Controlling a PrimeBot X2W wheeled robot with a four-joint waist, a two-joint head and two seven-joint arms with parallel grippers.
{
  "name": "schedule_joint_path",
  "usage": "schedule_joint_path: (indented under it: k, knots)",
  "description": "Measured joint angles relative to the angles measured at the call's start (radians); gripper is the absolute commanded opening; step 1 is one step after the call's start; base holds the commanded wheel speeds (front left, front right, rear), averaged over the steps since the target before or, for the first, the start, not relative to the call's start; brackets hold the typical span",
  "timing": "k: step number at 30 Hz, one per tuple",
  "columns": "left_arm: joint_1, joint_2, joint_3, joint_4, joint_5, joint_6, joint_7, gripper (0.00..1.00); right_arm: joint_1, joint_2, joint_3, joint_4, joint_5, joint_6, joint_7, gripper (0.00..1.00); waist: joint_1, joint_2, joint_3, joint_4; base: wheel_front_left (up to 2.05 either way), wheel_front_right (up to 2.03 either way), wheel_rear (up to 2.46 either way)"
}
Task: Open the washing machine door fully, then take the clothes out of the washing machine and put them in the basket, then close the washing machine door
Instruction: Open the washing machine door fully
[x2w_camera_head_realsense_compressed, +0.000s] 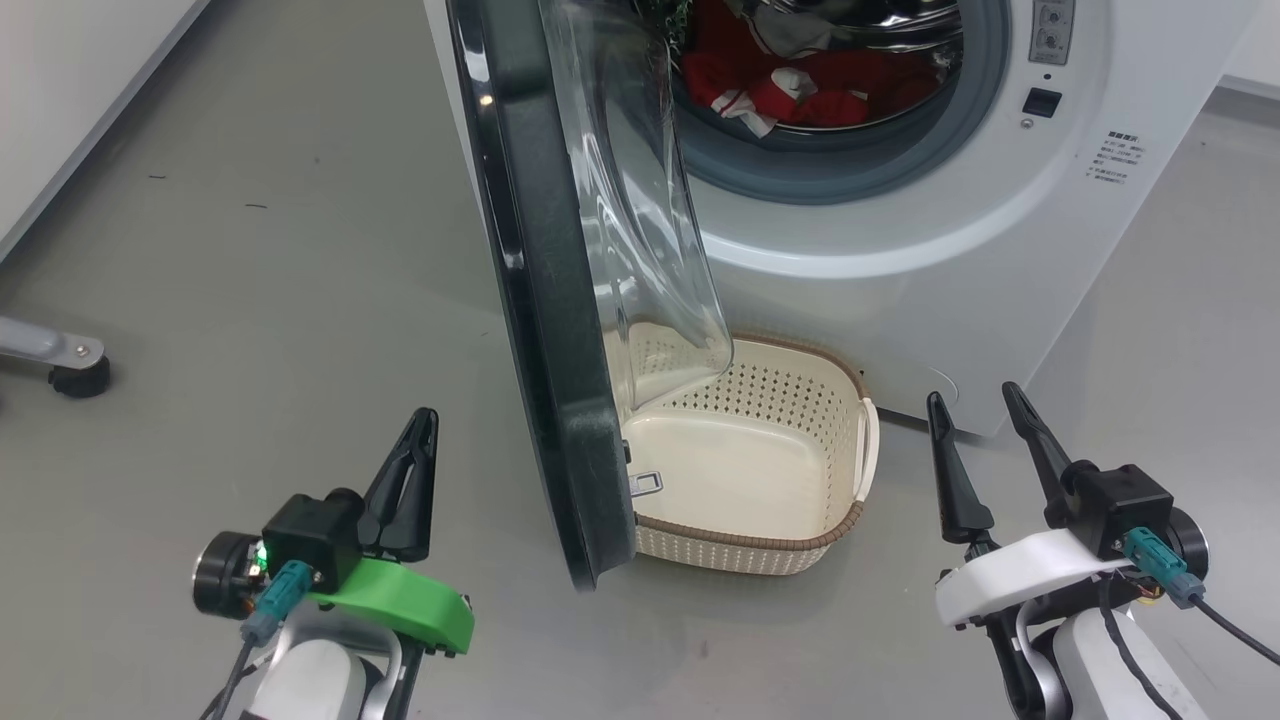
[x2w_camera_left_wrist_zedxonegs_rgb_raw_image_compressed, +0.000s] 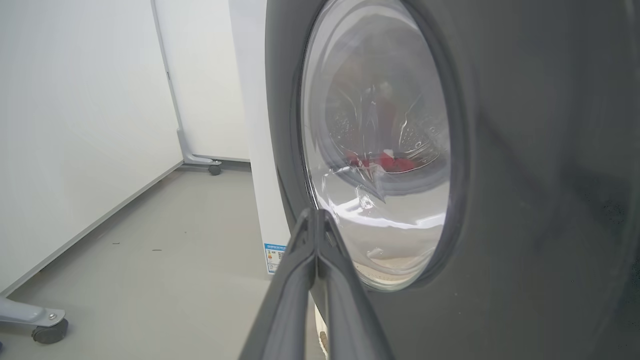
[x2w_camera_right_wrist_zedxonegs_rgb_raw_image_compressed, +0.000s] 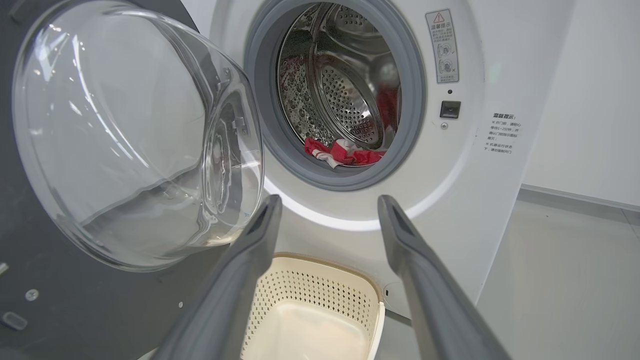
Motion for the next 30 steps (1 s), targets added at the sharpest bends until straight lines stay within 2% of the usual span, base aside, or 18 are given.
schedule_joint_path:
  k: [7, 17, 24, 30]
  knots:
    - [-0.020, 0.020, 0.028, -0.126, 0.021, 0.018, -0.001, 0.00, 0.005, 0.008, -0.014, 0.002, -0.012, 0.004, 0.000, 1.00, 0.0000, 0.0000, -0.005, 0.008, 0.00, 0.00, 0.00]
    - [-0.093, 0.022, 0.039, -0.431, 0.081, 0.022, -0.010, 0.00, 0.020, 0.015, -0.036, 0.009, -0.022, 0.019, 0.000, 1.00, 0.0000, 0.0000, -0.017, 0.017, 0.00, 0.00, 0.00]
    - [-0.096, 0.016, -0.049, -0.572, 0.085, -0.032, -0.010, 0.00, 0.022, 0.026, -0.041, 0.010, -0.030, 0.028, 0.000, 1.00, 0.0000, 0.0000, -0.025, 0.017, 0.00, 0.00, 0.00]
    - [-0.055, 0.013, -0.179, -0.599, 0.069, -0.099, -0.001, 0.00, 0.022, 0.029, -0.046, 0.012, -0.048, 0.036, 0.000, 1.00, 0.0000, 0.0000, -0.025, 0.014, 0.00, 0.00, 0.00]
